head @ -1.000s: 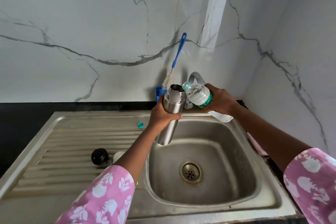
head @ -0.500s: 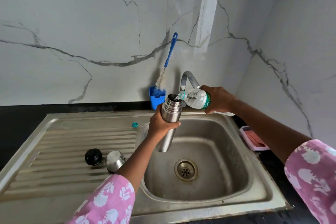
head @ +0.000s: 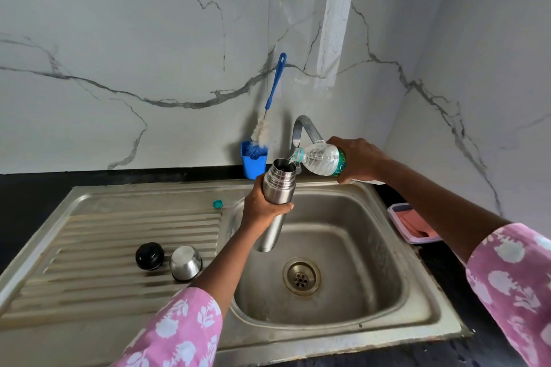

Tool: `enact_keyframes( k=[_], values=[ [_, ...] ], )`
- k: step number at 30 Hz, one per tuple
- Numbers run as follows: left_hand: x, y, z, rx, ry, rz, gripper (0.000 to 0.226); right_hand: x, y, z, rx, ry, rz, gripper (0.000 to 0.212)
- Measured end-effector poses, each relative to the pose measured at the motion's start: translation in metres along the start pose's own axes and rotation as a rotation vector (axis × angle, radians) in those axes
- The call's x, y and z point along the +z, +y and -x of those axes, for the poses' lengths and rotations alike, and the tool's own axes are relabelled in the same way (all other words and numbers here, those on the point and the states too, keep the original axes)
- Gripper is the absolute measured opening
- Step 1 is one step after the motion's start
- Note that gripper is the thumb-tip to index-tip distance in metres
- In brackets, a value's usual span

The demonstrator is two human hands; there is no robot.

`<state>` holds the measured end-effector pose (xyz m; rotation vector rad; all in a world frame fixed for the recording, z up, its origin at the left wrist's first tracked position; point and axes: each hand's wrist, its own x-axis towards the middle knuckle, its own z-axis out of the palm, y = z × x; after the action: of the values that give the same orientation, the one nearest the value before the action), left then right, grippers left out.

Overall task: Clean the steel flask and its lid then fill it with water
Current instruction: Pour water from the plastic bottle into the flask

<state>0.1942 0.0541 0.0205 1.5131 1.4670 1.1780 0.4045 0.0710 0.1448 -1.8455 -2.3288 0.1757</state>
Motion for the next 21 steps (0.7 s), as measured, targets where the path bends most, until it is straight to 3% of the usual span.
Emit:
enact_keyframes(
  k=[21],
  values=[
    [0.0043, 0.0024, 0.0083, -0.002, 0.038, 0.025, 0.069, -0.0043, -0.0037, 0.0047, -0.023, 0.014, 0.059, 0.072]
  ],
)
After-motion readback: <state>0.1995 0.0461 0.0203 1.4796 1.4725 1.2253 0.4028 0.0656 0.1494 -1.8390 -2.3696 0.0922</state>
